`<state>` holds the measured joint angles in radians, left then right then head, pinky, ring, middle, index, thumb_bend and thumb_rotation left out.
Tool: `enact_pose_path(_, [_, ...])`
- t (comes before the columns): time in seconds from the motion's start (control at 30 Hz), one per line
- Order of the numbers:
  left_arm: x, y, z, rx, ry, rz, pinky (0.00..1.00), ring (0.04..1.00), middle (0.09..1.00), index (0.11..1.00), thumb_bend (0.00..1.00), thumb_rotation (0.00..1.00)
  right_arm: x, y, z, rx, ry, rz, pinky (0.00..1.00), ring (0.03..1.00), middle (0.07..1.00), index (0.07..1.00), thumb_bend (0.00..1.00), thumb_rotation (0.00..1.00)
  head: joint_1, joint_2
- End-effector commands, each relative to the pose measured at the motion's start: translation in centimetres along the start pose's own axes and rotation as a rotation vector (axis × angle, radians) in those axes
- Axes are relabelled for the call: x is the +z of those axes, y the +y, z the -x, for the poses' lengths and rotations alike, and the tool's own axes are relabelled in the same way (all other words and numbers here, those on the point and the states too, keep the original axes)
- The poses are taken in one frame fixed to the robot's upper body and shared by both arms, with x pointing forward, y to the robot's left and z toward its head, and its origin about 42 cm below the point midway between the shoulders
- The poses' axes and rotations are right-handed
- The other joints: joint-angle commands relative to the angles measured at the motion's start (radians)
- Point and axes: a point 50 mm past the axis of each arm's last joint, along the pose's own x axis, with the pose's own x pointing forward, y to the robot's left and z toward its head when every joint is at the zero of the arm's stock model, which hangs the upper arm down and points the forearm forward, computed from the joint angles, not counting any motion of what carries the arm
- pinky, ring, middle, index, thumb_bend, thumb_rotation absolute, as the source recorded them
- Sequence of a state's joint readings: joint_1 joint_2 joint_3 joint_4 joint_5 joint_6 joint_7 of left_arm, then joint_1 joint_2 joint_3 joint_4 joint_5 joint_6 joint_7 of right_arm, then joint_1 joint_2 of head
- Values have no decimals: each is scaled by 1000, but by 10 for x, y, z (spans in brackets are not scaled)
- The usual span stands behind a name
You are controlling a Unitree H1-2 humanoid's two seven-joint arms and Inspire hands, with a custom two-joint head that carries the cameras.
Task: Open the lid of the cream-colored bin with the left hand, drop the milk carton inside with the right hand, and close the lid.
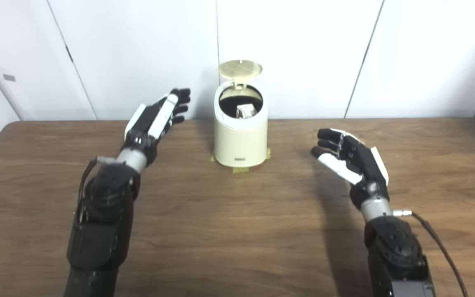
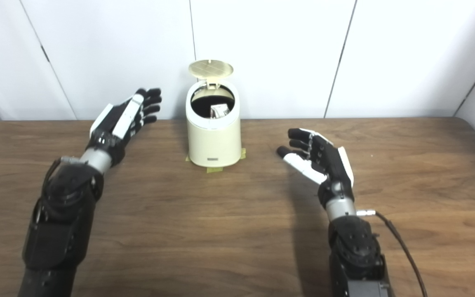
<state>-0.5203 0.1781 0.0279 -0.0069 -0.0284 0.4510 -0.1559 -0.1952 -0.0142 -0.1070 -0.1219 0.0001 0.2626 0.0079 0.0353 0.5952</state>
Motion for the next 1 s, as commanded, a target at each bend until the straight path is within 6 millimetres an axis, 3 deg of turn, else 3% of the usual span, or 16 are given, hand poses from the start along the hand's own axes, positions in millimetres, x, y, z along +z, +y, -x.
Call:
enact_pose_path(0.0, [40,3,-20,-20,-93,-27,892,888,874,843,437,872,15,4,-2,10,-76,-48,810,842,836,811,629,707,4,-3])
enact_pose_path(0.13, [52,-1,-39,-68,-79,-52,890,883,875,854,418,899,3,6,7,1,-43,-111,896,896,871,883,574,960,5,-5])
enact_pose_path(0.2, [55,-2,-48,-76,-80,-59,889,881,872,849,414,882,-2,8,11,-2,-32,-142,915,899,870,887,572,990,3,-6])
enact_pose_path(0.57, [87,-10,-82,-102,-136,-111,909,914,906,878,458,936,-9,16,15,31,5,-158,924,910,901,915,595,1000,1,-17])
enact_pose_path(0.67, [92,-13,-90,-118,-156,-142,920,922,909,876,465,915,-8,16,14,29,6,-146,888,900,899,913,604,1000,1,-17])
enact_pose_path(0.83, [98,-19,-97,-137,-185,-212,906,921,910,889,418,988,-10,16,13,33,9,-146,820,881,892,913,615,1000,2,-20])
enact_pose_path(0.97, [101,-24,-103,-139,-203,-255,915,931,922,899,410,985,-11,15,12,28,15,-155,768,867,883,912,613,1000,2,-21])
